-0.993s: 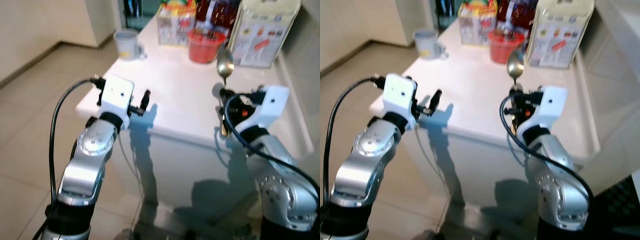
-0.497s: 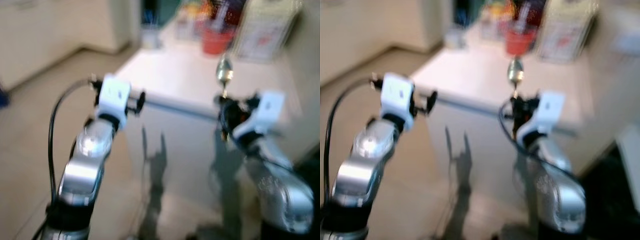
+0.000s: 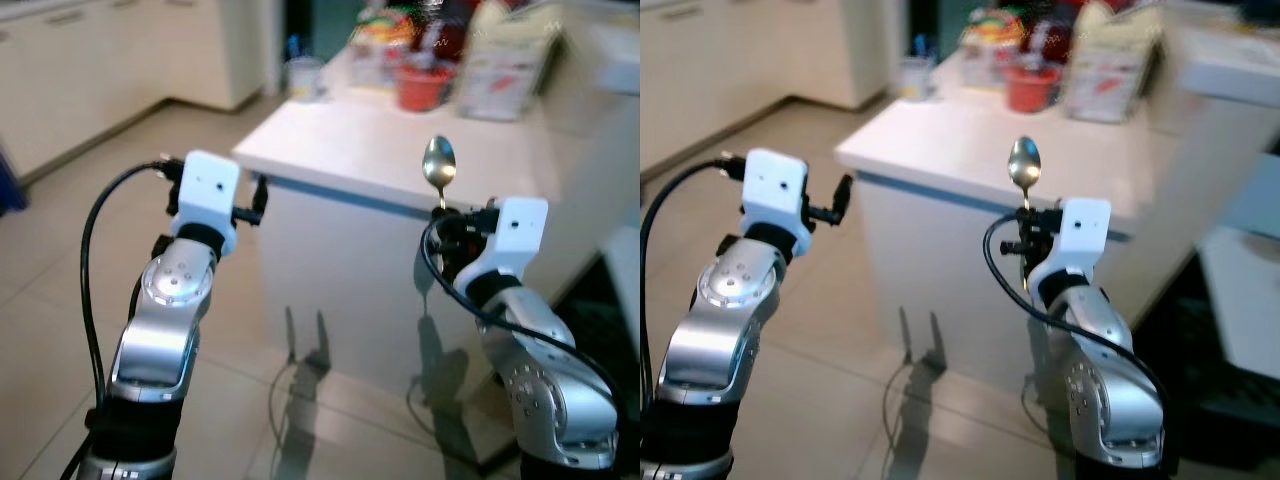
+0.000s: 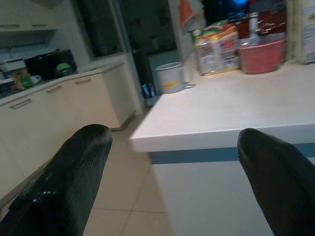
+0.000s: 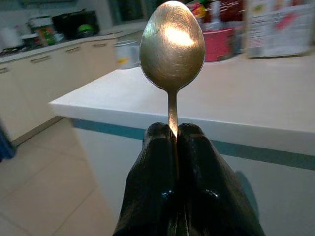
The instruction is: Setting the table
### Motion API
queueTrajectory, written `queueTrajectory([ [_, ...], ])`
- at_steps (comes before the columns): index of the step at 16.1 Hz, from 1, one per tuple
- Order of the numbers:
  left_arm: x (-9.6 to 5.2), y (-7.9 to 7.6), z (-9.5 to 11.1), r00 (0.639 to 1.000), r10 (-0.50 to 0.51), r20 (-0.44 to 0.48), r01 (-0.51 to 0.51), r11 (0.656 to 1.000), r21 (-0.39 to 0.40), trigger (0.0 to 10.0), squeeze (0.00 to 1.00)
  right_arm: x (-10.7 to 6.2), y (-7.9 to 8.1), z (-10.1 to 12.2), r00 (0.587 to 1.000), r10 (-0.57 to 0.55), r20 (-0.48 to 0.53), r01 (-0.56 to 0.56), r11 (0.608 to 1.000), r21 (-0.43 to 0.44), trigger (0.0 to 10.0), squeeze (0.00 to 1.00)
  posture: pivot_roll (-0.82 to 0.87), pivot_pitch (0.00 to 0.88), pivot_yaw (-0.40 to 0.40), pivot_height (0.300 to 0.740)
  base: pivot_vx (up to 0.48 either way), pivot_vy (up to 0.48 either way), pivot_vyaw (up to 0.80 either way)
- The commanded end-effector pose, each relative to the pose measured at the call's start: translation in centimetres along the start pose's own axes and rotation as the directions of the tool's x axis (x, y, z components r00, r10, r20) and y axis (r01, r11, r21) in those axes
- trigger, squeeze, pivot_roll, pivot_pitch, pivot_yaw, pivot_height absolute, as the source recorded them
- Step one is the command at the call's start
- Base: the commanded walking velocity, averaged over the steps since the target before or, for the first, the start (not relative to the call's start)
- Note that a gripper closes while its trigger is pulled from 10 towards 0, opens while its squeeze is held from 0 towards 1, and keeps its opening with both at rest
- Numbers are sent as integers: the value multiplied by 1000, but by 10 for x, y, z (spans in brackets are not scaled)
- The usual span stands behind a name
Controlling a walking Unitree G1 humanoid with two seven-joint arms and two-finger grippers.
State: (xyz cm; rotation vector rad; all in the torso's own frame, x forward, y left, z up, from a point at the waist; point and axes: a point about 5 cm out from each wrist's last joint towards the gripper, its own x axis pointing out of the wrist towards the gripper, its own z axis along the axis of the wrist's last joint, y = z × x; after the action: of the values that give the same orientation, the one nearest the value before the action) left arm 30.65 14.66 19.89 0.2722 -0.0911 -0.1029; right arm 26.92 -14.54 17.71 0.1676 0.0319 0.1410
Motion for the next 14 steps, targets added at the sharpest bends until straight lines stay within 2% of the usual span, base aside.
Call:
queueTrajectory([
  [1, 2, -7, 3, 1000, -17, 14, 17, 1000, -3, 10000, 0, -3, -8, 4, 999, -34, 9, 34, 999, 3, 10000, 0, -52, 0, -1, 740, 0, -480, 0],
  [6, 3, -5, 4, 1000, -15, 19, 15, 1000, 14, 10000, 0, -2, -9, 4, 999, -38, 13, 38, 999, 36, 10000, 0, -35, 0, -3, 740, 0, -480, -439],
  [9, 3, -2, 2, 1000, 7, 12, -7, 1000, 12, 10000, 0, 0, -2, 5, 1000, -5, 24, 4, 1000, 13, 10000, 0, -52, 0, -18, 740, 0, -480, 0],
  [10, 3, -3, 1, 1000, 12, 12, -12, 1000, 6, 10000, 0, 1, 0, 7, 1000, -2, 30, 2, 1000, -10, 10000, 0, -59, 0, -13, 740, 0, -480, 0],
  [12, 4, -7, -1, 1000, 3, 7, -3, 1000, 7, 10000, 0, 3, -7, 2, 999, -30, -23, 26, 990, -135, 10000, 0, -65, 0, -7, 740, 0, -480, 0],
  [14, 4, -6, -1, 1000, -1, 6, 1, 1000, 11, 10000, 0, 3, -9, 2, 999, -37, -11, 35, 991, -126, 10000, 0, -63, 0, -5, 740, 0, -480, 0],
])
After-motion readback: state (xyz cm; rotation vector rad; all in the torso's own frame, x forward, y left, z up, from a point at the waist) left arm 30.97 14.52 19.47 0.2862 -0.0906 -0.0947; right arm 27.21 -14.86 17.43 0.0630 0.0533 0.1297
